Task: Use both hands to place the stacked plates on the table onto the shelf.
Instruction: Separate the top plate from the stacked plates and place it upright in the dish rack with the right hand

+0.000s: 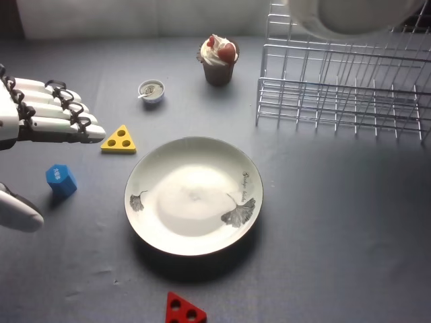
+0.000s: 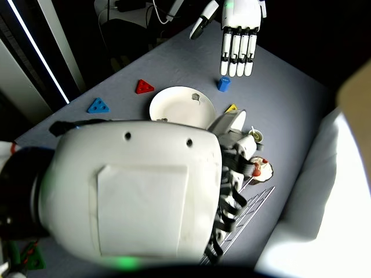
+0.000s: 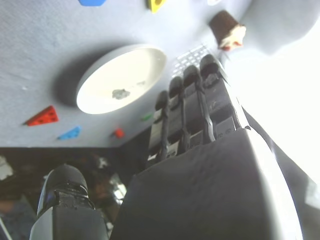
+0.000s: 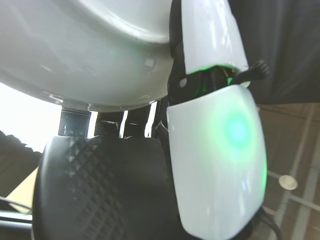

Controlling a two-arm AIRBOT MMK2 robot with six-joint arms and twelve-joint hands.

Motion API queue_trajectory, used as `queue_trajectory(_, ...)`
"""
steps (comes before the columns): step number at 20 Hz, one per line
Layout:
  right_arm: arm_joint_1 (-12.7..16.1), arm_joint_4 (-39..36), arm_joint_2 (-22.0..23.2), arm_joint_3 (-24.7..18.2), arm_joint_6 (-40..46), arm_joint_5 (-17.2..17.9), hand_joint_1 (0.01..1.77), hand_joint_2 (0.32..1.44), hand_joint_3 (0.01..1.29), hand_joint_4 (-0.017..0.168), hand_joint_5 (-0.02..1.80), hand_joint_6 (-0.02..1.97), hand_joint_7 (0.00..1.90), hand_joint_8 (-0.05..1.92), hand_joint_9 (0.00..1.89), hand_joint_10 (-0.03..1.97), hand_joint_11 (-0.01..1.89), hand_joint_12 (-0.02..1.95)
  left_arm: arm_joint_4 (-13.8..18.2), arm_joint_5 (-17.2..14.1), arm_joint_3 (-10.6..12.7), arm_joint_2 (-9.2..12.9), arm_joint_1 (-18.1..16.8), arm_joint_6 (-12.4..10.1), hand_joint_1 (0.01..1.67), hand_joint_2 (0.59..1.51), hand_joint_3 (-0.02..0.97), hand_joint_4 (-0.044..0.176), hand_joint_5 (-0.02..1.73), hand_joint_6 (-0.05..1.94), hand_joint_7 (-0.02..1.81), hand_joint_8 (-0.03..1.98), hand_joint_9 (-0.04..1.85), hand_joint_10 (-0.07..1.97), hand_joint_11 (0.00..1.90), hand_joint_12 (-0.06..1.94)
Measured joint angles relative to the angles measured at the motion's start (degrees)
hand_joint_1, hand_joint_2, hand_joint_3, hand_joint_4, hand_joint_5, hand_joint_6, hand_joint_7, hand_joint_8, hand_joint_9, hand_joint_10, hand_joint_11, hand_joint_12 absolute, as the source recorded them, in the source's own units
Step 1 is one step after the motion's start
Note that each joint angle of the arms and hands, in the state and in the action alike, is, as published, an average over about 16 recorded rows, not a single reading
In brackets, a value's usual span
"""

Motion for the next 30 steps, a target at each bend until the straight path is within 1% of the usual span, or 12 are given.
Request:
queue_trajectory(4, -2.3, 0.7, -1.3, 2.5, 0.6, 0.1, 1.49, 0.92, 0.01, -0.006, 0.93, 0.97, 1.1, 0.55, 1.17, 0.6, 0.99, 1.33, 1.3, -0.6, 0.0, -0.1, -0.2, 0.0, 0.07, 0.979, 0.015, 0.0, 0.13, 0.01, 0.17, 0.01, 0.17, 0.0, 0.16, 0.02)
queue_trajectory(10, -6.7, 1.3, -4.0, 6.5, 2.0, 0.9, 1.49, 0.92, 0.01, -0.006, 0.93, 0.97, 1.11, 0.53, 1.18, 0.58, 0.99, 1.32, 3.5, -1.9, 0.0, -0.3, -0.5, 0.0, 0.07, 0.98, 0.015, 0.0, 0.12, 0.01, 0.16, 0.01, 0.17, 0.0, 0.16, 0.02)
queue_trajectory(16, -10.3, 1.1, -6.8, 9.5, 3.4, 2.3, 1.49, 0.93, 0.01, -0.006, 0.93, 0.96, 1.11, 0.52, 1.19, 0.54, 0.99, 1.31, 5.5, -3.3, -0.1, -1.3, -0.5, 0.0, 0.07, 0.982, 0.015, -0.001, 0.12, 0.01, 0.16, 0.01, 0.17, 0.0, 0.15, 0.02)
queue_trajectory(25, -12.0, 0.1, -8.4, 11.3, 4.1, 3.5, 1.49, 0.93, 0.01, -0.006, 0.96, 0.87, 1.14, 0.41, 1.21, 0.48, 1.01, 1.3, 7.7, -4.7, -1.1, -3.4, 0.7, 0.0, 0.07, 0.979, 0.015, -0.001, 0.11, 0.01, 0.15, 0.01, 0.17, 0.0, 0.16, 0.02)
queue_trajectory(28, -12.4, 0.0, -8.7, 11.6, 4.2, 4.0, 1.49, 0.93, 0.01, -0.006, 0.96, 0.86, 1.14, 0.43, 1.2, 0.51, 1.01, 1.32, 8.3, -4.7, -1.7, -3.8, 1.2, 0.0, 0.07, 0.978, 0.016, -0.001, 0.11, 0.01, 0.15, 0.01, 0.17, 0.0, 0.16, 0.02)
queue_trajectory(30, -12.7, -0.2, -8.9, 11.7, 4.2, 4.3, 1.49, 0.94, 0.01, -0.005, 0.96, 0.86, 1.13, 0.44, 1.18, 0.54, 1.01, 1.28, 8.6, -4.7, -2.0, -4.0, 1.4, 0.0, 0.08, 0.976, 0.016, -0.001, 0.11, 0.01, 0.15, 0.01, 0.17, 0.0, 0.16, 0.02)
